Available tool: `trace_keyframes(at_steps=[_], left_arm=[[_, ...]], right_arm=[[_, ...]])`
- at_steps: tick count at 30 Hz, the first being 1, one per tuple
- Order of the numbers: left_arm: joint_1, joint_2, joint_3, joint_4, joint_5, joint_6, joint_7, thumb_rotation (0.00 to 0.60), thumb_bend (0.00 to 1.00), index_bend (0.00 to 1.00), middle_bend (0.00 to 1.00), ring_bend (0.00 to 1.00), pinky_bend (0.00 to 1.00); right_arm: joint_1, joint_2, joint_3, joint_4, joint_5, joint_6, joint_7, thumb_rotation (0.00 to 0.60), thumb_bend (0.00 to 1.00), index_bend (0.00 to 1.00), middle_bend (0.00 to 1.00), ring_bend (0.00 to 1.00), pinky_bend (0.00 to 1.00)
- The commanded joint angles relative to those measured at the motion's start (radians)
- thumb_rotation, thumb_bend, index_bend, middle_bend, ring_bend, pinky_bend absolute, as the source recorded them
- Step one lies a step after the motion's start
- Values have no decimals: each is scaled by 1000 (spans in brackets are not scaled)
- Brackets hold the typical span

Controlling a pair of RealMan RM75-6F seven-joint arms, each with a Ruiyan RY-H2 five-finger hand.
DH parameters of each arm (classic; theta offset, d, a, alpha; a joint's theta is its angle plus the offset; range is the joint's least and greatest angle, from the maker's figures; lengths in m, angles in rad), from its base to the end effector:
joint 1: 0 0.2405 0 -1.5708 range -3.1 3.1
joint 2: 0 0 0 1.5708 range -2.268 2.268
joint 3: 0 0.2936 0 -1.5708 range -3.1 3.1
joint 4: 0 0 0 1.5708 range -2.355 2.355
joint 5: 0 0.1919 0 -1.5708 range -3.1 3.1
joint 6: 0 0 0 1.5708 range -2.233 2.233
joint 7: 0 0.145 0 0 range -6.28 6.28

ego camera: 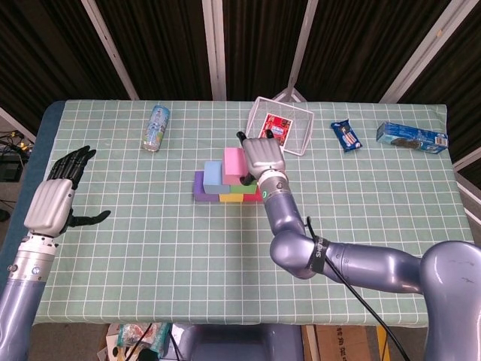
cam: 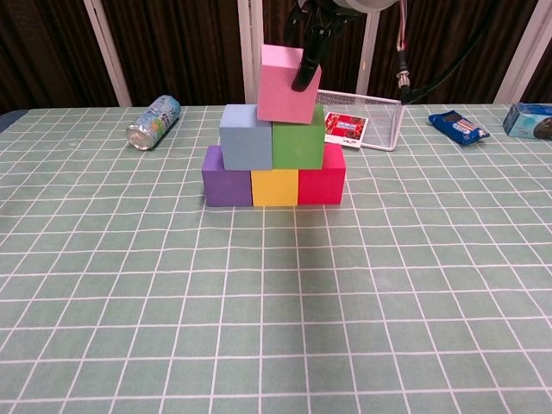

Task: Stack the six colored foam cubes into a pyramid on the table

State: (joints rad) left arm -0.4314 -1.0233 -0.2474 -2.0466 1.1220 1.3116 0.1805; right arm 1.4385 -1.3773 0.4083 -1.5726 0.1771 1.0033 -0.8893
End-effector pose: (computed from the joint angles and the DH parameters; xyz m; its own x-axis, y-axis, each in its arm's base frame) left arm -0.2049 0.2915 0.2016 0.1668 0.0145 0.9859 0.9802 -0.1102 -0.1642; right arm 0.0267 -0.4626 0.0684 0.3910 -0.3697 0.8429 -0.9193 -0.1127 0.3770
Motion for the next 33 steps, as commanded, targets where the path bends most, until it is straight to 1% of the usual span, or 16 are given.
trace_keyframes(at_steps=[1, 7, 33], left_arm=[[0, 0, -2, 3, -3, 0, -2, 600, 62, 0, 7, 0, 33], [0, 0, -4, 5, -5, -1, -5, 600, 62, 0, 7, 0, 29], [-1, 4, -3, 7, -4, -11, -13, 600, 63, 0, 7, 0, 29]], right_arm=[[1, -5, 2, 5, 4, 0, 0, 600, 320, 126, 405, 305, 0], [5, -20, 1, 13, 4, 1, -6, 600, 320, 126, 405, 305, 0], [13, -45, 30, 20, -9, 40, -14, 600, 321, 126, 405, 306, 0]])
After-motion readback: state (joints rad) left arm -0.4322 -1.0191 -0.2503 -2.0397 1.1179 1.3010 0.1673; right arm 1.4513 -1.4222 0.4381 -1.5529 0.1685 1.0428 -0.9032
